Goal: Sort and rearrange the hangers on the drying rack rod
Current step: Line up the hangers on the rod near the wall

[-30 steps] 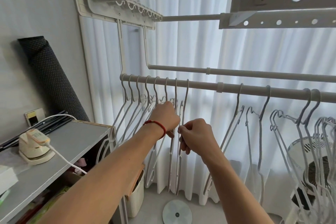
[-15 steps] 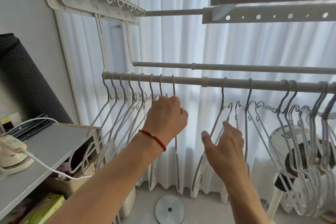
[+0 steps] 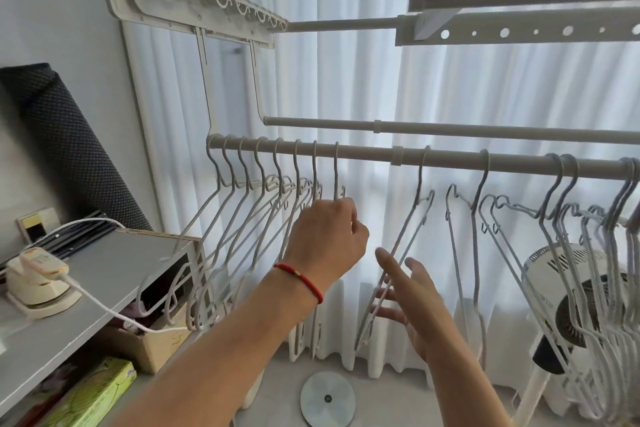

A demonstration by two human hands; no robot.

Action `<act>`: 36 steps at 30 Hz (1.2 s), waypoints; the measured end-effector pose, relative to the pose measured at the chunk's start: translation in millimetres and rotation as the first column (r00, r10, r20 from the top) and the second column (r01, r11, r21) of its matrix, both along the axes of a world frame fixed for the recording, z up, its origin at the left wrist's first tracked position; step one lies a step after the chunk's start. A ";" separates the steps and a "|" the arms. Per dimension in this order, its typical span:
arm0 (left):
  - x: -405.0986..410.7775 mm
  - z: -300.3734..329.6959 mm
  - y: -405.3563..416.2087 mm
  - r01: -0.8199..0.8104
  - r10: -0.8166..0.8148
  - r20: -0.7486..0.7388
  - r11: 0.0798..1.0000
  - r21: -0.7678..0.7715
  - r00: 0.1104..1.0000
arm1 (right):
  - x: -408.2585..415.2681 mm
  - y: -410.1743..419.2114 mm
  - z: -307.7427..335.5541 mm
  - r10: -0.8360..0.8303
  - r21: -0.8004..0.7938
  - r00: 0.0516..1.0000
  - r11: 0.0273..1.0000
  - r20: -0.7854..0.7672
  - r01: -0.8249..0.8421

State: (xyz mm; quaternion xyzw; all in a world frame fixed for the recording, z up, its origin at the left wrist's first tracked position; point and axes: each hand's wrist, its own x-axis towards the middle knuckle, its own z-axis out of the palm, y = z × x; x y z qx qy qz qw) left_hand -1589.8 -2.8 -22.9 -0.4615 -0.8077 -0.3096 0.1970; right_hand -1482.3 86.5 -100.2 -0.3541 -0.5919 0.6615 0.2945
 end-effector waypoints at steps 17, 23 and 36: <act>-1.8 3.6 -23.0 -0.082 0.084 -0.065 0.996 0.033 0.994 | -19.7 -6.6 5.3 0.140 0.103 0.990 0.985 -0.009 -0.139; -1.5 3.3 -26.6 -0.097 0.099 -0.061 0.995 0.030 0.993 | -26.4 -8.5 5.0 0.186 0.077 0.983 0.980 -0.007 -0.185; -1.3 1.2 -26.1 -0.069 0.070 -0.054 0.997 0.032 0.996 | -29.5 -11.2 -3.1 0.224 0.029 0.974 0.974 -0.012 -0.224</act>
